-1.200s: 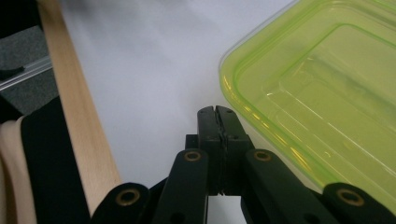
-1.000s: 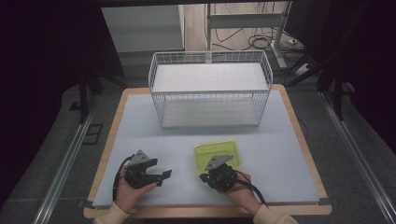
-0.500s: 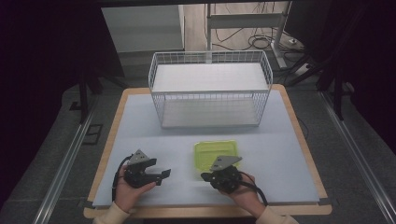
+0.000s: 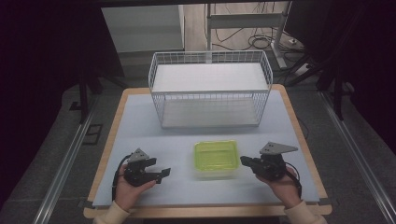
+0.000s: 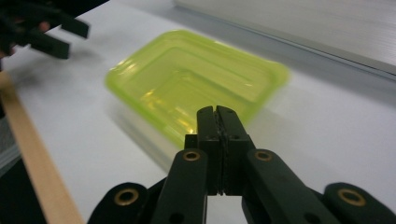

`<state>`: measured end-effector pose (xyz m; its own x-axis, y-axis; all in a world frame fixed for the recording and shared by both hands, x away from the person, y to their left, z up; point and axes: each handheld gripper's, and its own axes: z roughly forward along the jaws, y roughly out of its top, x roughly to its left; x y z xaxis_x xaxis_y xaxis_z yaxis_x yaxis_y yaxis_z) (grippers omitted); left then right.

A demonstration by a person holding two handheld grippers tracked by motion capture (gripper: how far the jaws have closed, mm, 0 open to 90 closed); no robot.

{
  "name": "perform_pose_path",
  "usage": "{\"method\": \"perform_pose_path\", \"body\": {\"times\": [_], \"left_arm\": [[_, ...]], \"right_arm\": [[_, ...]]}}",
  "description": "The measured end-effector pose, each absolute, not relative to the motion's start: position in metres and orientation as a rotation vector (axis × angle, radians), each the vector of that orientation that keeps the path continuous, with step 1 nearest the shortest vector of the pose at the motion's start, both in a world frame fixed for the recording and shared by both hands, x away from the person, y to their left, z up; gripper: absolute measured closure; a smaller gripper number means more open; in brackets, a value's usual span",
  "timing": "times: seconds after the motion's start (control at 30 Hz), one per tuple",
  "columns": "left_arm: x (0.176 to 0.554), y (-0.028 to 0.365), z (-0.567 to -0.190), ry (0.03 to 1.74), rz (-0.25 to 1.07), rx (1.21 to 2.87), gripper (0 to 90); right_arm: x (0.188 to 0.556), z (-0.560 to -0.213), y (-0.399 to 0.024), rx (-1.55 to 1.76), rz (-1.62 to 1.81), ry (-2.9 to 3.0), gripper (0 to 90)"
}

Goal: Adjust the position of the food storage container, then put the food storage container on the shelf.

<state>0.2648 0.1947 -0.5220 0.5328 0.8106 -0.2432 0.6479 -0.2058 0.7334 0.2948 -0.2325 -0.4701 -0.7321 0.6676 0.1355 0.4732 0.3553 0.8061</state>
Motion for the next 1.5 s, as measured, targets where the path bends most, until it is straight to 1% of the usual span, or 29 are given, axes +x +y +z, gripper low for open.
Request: {"method": "perform_pose_path", "body": {"times": [0.03,0.07,0.1,0.13,0.17,0.23,0.27,0.43,0.53,0.7,0.97,1.07,1.2,1.3,1.33,1.5], "left_arm": [[0.266,0.196,-0.519,1.204,0.256,1.930,22.4],[0.266,0.196,-0.519,1.204,0.256,1.930,22.7],[0.268,0.198,-0.517,1.213,0.239,1.918,22.7],[0.269,0.199,-0.513,1.220,0.217,1.898,23.1],[0.269,0.199,-0.513,1.220,0.217,1.898,23.2],[0.271,0.199,-0.509,1.217,0.194,1.882,23.2],[0.272,0.198,-0.506,1.213,0.182,1.870,23.0],[0.275,0.194,-0.501,1.203,0.155,1.860,22.5],[0.280,0.188,-0.498,1.182,0.105,1.855,23.0],[0.283,0.181,-0.495,1.171,0.070,1.850,24.0],[0.293,0.168,-0.494,1.179,0.026,1.841,24.0],[0.300,0.162,-0.494,1.187,-0.012,1.829,24.5],[0.310,0.156,-0.495,1.198,-0.105,1.799,25.4],[0.312,0.155,-0.497,1.214,-0.118,1.798,27.0],[0.315,0.154,-0.498,1.216,-0.151,1.792,27.7],[0.321,0.147,-0.502,1.229,-0.203,1.772,30.7]], "right_arm": [[0.299,-0.472,-0.238,1.051,1.331,2.385,75.7],[0.299,-0.472,-0.238,1.051,1.331,2.385,75.7],[0.300,-0.472,-0.239,1.061,1.338,2.385,69.5],[0.302,-0.471,-0.240,1.070,1.381,2.379,52.7],[0.302,-0.471,-0.240,1.070,1.381,2.379,52.7],[0.303,-0.470,-0.239,1.083,1.397,2.371,40.9],[0.304,-0.470,-0.238,1.092,1.398,2.403,30.4],[0.307,-0.469,-0.239,1.118,1.400,2.407,30.4],[0.311,-0.468,-0.240,1.125,1.424,2.411,30.4],[0.316,-0.468,-0.239,1.115,1.449,2.403,28.6],[0.326,-0.469,-0.237,1.173,1.436,2.438,35.7],[0.331,-0.471,-0.236,1.254,1.450,2.445,36.5],[0.336,-0.473,-0.232,1.293,1.479,2.462,38.7],[0.339,-0.476,-0.230,1.305,1.472,2.468,39.3],[0.343,-0.479,-0.228,1.333,1.478,2.480,40.1],[0.348,-0.482,-0.227,1.384,1.458,2.476,42.3]]}}
